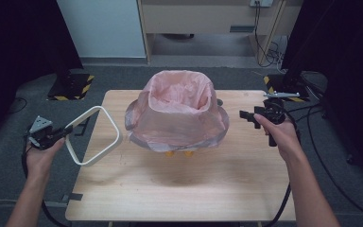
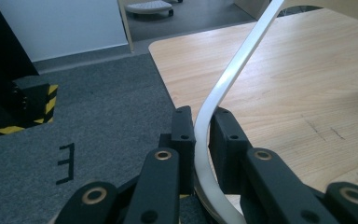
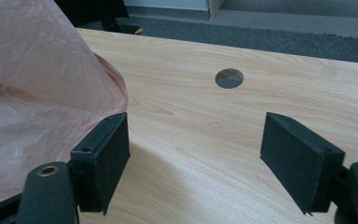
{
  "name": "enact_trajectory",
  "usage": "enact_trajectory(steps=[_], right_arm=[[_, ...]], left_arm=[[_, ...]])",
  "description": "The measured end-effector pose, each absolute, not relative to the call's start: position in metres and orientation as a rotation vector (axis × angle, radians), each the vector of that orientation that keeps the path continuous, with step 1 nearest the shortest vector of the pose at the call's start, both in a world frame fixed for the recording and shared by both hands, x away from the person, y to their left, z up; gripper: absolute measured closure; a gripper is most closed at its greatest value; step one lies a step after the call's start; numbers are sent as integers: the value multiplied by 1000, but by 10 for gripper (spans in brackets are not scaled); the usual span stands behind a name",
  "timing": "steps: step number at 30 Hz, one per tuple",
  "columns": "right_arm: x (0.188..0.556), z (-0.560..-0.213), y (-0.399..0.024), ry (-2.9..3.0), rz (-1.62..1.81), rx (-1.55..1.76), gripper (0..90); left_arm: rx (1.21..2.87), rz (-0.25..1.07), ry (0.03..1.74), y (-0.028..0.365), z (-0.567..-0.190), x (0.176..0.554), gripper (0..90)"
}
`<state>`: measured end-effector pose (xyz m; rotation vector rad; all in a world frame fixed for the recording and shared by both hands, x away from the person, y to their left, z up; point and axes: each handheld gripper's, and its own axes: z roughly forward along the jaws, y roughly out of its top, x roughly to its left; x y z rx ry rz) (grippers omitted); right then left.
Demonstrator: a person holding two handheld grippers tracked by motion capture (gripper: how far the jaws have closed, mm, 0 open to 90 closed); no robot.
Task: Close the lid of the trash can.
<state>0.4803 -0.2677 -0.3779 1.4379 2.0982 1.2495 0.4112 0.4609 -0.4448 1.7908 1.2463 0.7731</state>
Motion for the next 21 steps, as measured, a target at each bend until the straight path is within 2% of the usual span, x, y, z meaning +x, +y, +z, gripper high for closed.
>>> enact_trajectory(steps=[13,21], right_arm=[[476,-353,-263,2084,1292,1385,268],[470,-330,-256,2062,1351,1305,340]], left_arm=[[1762,804,1164,454,-398,409,800],[1744,779,1086,433,-360,416,802]])
